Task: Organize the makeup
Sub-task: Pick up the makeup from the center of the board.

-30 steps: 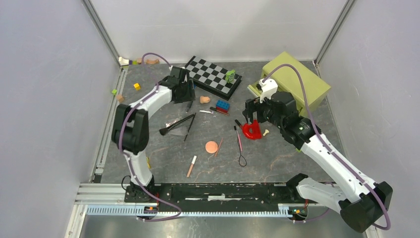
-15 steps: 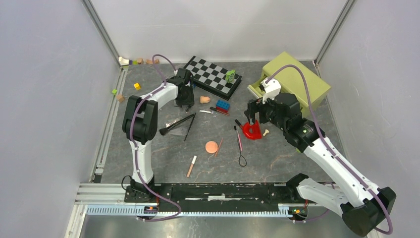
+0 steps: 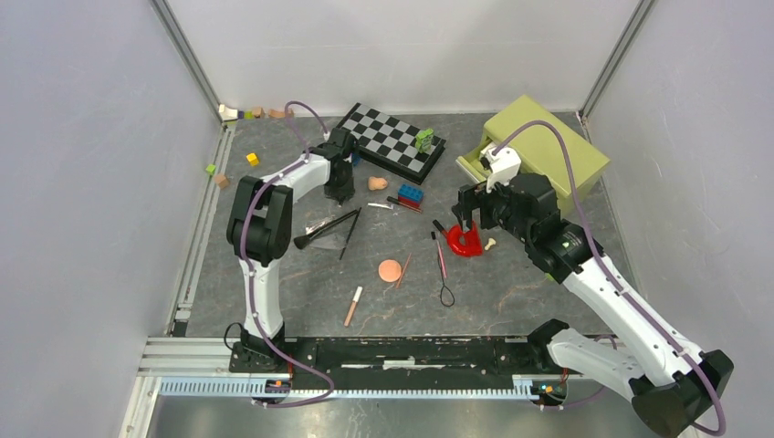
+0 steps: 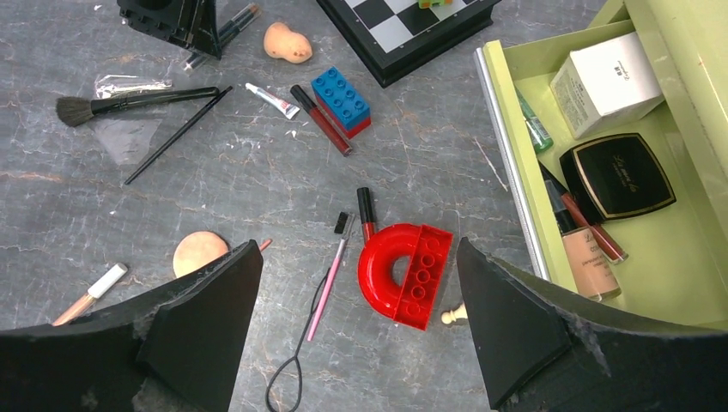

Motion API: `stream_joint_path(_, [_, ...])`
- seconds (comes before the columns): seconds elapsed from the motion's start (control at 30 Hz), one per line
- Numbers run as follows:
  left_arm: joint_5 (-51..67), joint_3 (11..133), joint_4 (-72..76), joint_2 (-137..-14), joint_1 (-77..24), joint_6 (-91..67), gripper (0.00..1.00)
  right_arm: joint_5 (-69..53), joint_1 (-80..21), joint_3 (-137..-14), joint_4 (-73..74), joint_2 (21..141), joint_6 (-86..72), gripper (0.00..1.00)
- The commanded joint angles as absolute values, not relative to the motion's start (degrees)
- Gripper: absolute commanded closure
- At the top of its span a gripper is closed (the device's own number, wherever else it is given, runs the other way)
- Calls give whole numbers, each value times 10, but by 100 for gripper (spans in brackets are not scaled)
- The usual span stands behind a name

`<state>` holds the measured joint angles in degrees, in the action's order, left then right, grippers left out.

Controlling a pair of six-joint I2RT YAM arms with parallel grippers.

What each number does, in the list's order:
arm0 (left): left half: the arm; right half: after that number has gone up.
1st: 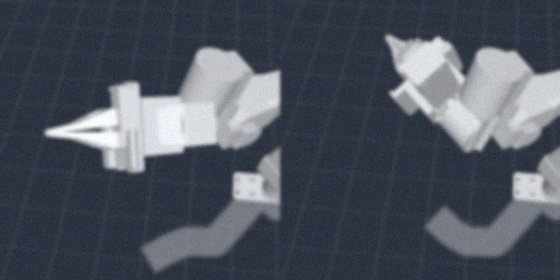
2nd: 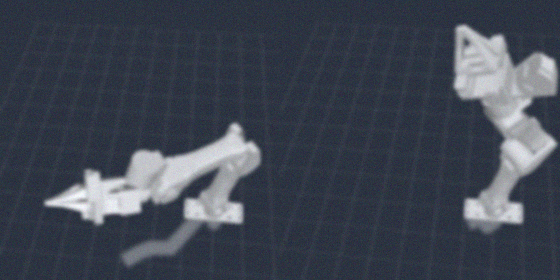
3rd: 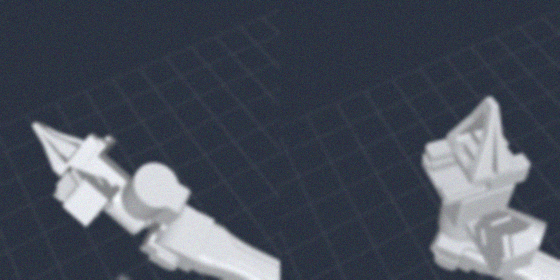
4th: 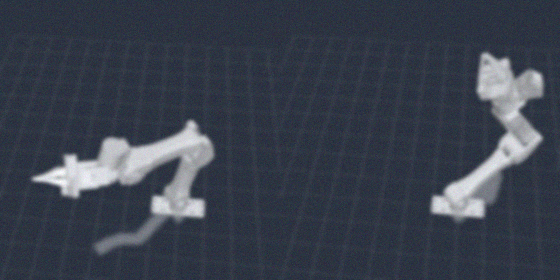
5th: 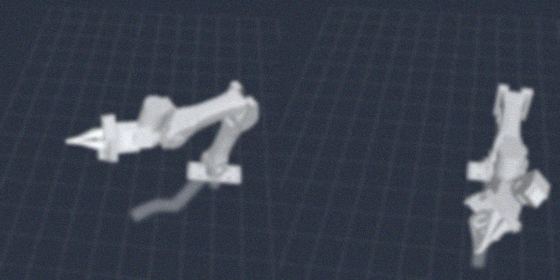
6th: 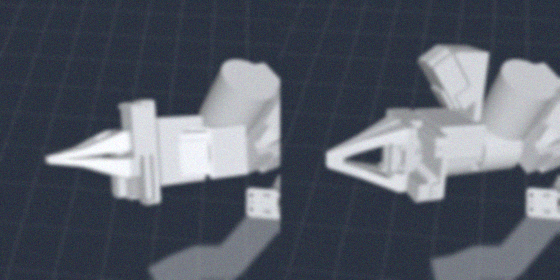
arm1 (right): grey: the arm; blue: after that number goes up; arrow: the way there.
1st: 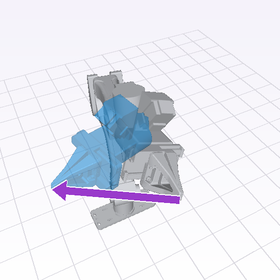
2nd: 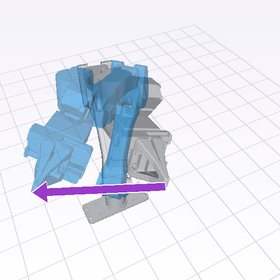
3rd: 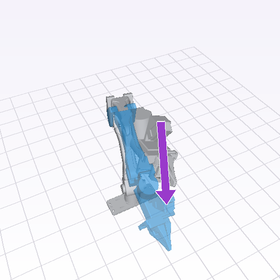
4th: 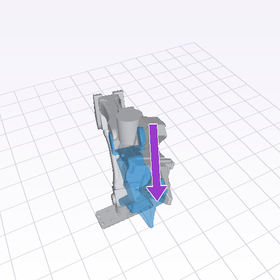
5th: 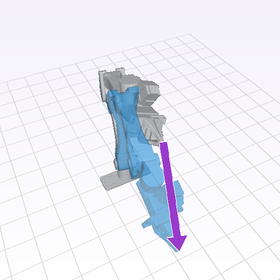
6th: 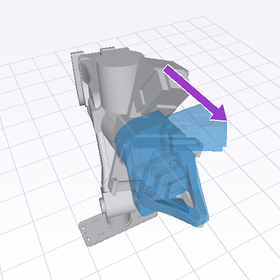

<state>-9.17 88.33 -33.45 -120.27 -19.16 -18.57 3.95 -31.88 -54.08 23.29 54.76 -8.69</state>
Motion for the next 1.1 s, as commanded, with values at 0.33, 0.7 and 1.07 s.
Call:
stream_joint_path(0.33, [-55, 825, -317, -1103, -205, -186, 89, 55, -321, -545, 231, 507, -91, 7])
stream_joint_path(0.7, [16, 718, -216, -877, -358, -257, 98, 9, -321, -504, 124, 483, -345, 6])
stream_joint_path(1.07, [16, 639, -74, -763, -494, -382, 98, -21, -321, -442, 54, 488, -465, 6])
